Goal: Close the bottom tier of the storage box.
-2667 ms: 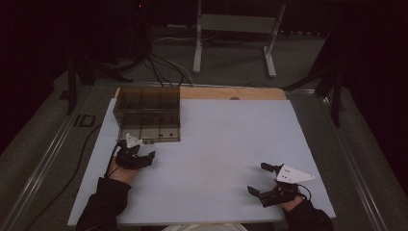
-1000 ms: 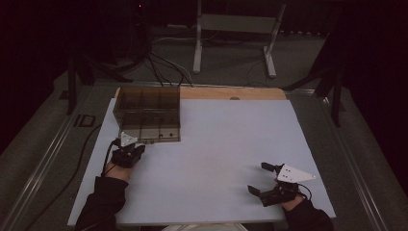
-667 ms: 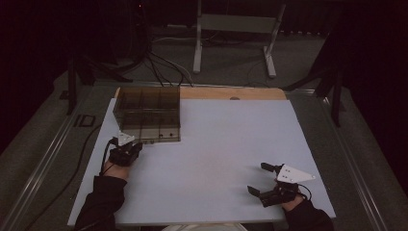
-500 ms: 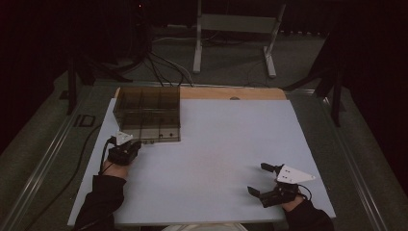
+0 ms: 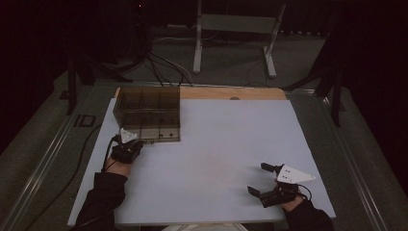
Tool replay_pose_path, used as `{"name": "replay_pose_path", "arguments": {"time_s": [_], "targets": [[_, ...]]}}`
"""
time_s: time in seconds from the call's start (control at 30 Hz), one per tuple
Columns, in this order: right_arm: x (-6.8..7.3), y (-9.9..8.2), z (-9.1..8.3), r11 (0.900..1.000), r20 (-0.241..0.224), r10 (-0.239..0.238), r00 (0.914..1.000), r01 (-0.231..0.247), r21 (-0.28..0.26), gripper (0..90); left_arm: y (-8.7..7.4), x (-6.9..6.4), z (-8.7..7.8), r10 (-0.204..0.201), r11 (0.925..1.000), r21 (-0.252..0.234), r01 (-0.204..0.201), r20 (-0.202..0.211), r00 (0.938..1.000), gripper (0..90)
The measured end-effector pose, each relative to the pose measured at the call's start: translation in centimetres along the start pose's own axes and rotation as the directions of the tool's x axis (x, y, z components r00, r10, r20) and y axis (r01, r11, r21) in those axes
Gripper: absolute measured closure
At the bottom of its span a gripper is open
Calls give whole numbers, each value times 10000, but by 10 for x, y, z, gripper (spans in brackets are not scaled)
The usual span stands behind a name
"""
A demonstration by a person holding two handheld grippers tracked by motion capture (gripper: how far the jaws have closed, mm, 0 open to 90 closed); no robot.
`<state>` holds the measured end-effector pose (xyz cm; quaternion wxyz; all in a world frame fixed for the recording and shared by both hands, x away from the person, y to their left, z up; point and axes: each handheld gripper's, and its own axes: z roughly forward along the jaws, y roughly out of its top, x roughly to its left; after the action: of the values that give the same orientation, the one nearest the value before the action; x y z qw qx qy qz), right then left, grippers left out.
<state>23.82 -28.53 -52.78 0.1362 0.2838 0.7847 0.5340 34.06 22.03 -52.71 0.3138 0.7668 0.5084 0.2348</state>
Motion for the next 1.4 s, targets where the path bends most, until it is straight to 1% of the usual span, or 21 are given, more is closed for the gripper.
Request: {"name": "replay_pose_path", "arguments": {"time_s": [0.1, 0.17, 0.4, 0.7, 0.8, 1.1, 1.4], "targets": [[0, 0, 0, 10000, 4, -8, 10000, 8, -21, 0, 0, 0, 2, 22, 10000, 41, -22, -4, 10000, 900], [0, 0, 0, 10000, 5, -7, 10000, 7, -24, 0, 0, 0, 2, 38, 10000, -23, -38, -20, 10000, 900], [0, 0, 0, 10000, 22, -31, 10000, 31, -3, 0, 0, -1, 6, 221, 9996, 170, -220, -26, 9998, 900], [0, 0, 0, 10000, 19, -16, 10000, 16, -34, 0, 0, 2, 10, 178, 9995, 274, -176, -84, 9998, 900], [0, 0, 0, 10000, 21, -51, 10000, 51, 2, 0, 0, 2, 11, 111, 9996, 257, -110, -61, 9999, 900], [0, 0, -1, 10000, 39, -16, 10000, 16, -48, 0, 2, 3, 13, 115, 9996, 268, -112, -128, 9999, 900], [0, 0, 0, 10000, 35, -28, 10000, 28, -4, 0, 2, 7, 16, 0, 9995, 310, 2, -77, 10000, 900]]}}
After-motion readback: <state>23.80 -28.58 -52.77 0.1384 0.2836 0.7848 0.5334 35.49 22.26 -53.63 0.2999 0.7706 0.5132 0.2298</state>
